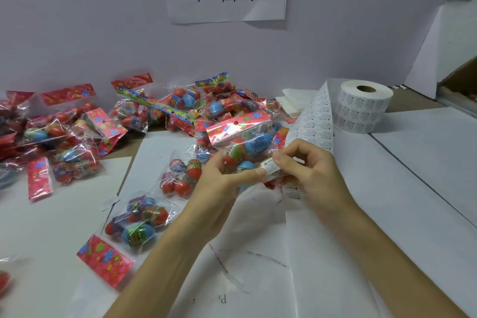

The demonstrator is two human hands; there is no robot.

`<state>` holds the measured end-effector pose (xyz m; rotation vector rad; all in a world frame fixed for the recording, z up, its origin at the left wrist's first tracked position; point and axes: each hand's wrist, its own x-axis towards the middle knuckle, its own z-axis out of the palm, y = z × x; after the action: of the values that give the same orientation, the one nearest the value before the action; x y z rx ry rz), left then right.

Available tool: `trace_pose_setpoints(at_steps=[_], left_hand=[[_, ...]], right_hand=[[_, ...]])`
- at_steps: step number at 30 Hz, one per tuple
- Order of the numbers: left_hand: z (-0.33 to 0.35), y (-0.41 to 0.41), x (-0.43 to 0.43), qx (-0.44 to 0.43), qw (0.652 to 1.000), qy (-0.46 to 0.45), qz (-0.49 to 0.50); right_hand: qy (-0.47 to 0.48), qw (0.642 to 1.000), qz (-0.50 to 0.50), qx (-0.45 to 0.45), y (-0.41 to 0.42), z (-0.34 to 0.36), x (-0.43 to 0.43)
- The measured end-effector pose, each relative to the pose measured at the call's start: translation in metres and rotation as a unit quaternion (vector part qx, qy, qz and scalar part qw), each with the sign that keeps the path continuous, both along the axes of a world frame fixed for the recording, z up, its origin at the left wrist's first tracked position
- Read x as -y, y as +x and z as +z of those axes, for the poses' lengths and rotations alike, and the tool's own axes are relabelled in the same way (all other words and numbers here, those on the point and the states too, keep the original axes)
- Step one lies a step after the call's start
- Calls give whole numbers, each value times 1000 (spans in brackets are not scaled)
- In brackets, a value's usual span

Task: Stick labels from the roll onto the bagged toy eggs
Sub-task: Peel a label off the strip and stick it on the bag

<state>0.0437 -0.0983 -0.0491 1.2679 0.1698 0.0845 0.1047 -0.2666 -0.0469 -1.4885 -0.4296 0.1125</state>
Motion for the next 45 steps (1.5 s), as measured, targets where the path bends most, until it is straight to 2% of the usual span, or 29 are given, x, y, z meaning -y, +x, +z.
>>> trace_pose_setpoints(at_steps=[8, 13, 22, 28, 38, 45], left_hand=[[3, 0, -3, -16, 999, 21, 20], [0, -1, 0, -7, 999, 27, 27], [1, 2, -6, -18, 1000, 2, 13], [1, 0, -3, 6, 1000, -7, 9], [-1, 2, -3, 9, 999, 3, 47], [-1, 2, -5, 12, 998, 0, 55]], right_hand=[[-26, 1000, 5, 9, -1, -3, -1], [-81, 996, -10, 46, -2, -2, -3], [7, 999, 34, -36, 1, -1, -1], [-9, 1000, 17, 7, -2, -2, -4], [-10, 998, 56, 34, -3, -2, -4], [4, 995, 99, 9, -3, 1, -3]])
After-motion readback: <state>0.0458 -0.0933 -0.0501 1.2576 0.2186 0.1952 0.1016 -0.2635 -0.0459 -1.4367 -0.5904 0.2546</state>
